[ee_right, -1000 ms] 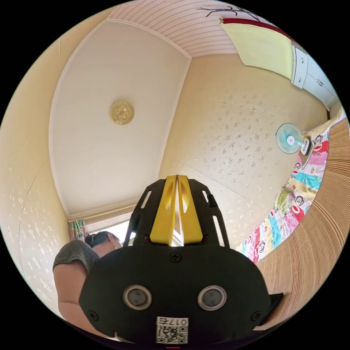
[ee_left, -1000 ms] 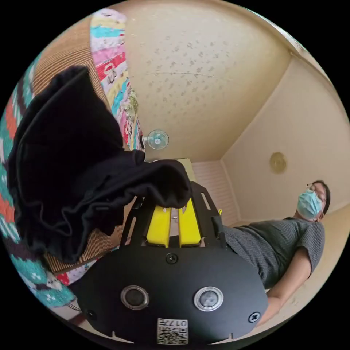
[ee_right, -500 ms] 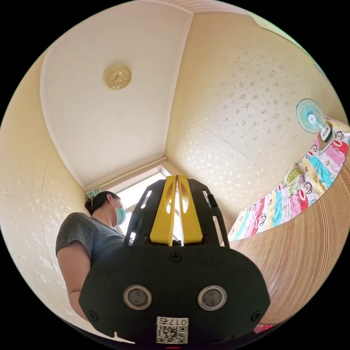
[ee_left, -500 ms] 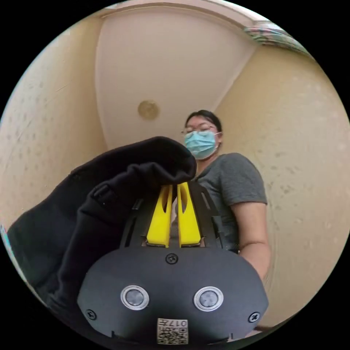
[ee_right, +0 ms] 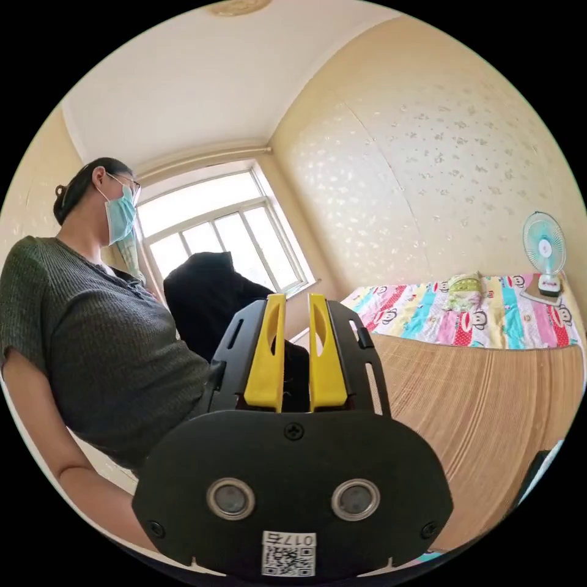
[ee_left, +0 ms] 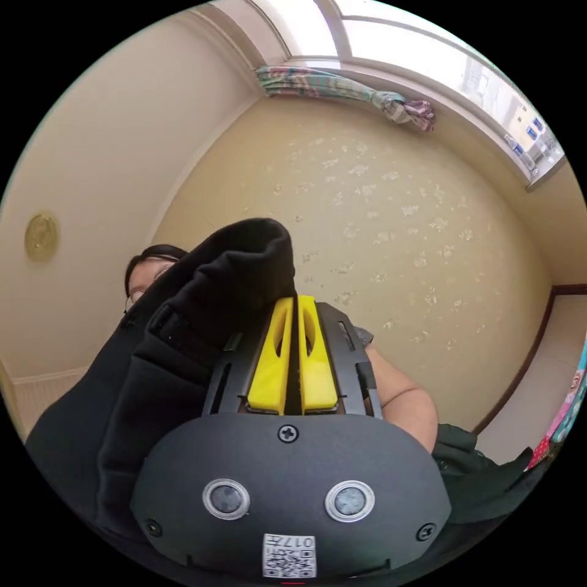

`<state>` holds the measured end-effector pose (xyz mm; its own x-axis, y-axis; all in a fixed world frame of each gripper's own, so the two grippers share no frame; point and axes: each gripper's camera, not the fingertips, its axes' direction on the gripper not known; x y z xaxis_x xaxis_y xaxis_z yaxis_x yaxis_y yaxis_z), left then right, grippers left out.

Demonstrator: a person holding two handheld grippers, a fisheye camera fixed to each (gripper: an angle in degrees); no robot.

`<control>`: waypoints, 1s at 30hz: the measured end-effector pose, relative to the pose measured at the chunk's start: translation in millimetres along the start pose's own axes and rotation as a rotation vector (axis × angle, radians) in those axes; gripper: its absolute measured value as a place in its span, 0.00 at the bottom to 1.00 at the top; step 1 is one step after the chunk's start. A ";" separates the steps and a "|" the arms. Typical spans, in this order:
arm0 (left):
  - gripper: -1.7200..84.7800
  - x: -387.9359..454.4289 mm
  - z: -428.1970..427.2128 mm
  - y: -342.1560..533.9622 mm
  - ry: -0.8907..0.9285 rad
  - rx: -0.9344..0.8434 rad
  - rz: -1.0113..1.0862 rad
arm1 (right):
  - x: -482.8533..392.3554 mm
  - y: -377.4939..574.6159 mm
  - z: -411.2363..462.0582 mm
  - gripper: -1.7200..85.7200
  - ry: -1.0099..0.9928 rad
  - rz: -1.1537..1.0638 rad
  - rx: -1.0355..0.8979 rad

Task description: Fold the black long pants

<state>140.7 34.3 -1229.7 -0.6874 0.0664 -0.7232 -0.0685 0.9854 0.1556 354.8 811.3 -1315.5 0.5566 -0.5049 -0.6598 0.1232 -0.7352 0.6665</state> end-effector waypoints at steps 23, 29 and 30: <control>0.02 -31.5 94.8 27.3 -0.141 -0.293 -0.288 | -72.2 -41.2 0.5 0.11 -0.586 -0.443 0.070; 0.01 20.6 52.4 -61.5 -1.038 -0.615 -0.326 | -88.6 -87.8 -86.6 0.10 -0.362 -0.453 0.269; 0.01 22.4 51.1 -67.3 -1.156 -0.666 -0.323 | -95.5 -96.1 -100.4 0.10 -0.318 -0.472 0.279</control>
<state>166.9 -22.5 -1290.7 0.3915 0.2651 -0.8812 -0.6657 0.7427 -0.0724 372.2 975.6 -1281.7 0.2184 -0.1759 -0.9599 0.0532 -0.9800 0.1917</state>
